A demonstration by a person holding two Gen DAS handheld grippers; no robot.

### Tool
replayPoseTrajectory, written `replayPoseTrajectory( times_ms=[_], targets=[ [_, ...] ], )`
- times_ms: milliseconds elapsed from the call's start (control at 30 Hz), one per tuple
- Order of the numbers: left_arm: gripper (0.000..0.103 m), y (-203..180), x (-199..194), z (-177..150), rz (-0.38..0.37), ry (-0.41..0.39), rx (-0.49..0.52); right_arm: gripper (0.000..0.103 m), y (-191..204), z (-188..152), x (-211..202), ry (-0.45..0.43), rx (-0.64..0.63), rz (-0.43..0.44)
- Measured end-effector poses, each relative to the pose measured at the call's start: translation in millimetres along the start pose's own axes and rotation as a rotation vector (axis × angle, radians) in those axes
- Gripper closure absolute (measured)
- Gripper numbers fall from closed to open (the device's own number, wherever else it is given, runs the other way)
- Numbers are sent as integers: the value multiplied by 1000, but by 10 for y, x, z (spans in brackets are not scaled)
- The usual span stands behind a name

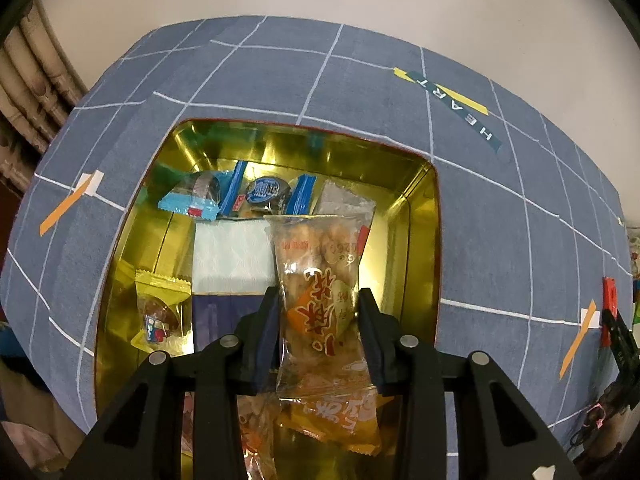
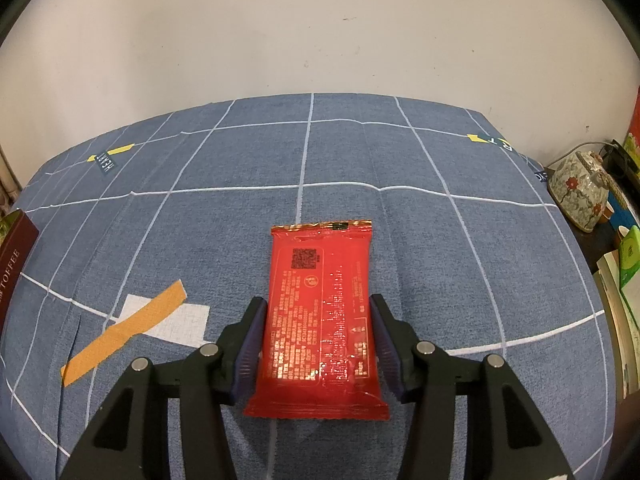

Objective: Organize snacks
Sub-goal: 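Lower the snack bag into the tin and open the left gripper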

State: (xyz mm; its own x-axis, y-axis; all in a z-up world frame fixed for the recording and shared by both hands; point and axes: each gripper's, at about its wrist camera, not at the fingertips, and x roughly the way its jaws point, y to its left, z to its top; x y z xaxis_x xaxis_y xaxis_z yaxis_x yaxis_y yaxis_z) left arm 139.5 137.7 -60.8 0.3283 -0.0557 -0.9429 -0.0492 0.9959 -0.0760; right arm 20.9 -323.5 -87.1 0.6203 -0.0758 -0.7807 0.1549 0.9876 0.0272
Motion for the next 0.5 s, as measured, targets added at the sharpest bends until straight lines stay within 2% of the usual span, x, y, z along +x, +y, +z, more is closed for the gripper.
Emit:
replayPoseTrajectory(
  times_ms=[33,167,233,333,400,500],
  targets=[
    [67,6,11,-4,-1,5,2,50,-2,0,0,0,0,0],
    [53,33,-4,-65,22,0,18,50,0,1,0,0,0,0],
    [52,54,-42,-105,20,-7,27,50,-2,1,-1,0,0,0],
    [50,74,-170,-181,34,-35,37,50,-1,2,-1,0,0,-1],
    [43,106,-313,-249,48,-75,31,50,0,2,-1,0,0,0],
    [40,164,-490,-355,65,-126,17,50,1,1,-2,0,-1,-2]
  ],
)
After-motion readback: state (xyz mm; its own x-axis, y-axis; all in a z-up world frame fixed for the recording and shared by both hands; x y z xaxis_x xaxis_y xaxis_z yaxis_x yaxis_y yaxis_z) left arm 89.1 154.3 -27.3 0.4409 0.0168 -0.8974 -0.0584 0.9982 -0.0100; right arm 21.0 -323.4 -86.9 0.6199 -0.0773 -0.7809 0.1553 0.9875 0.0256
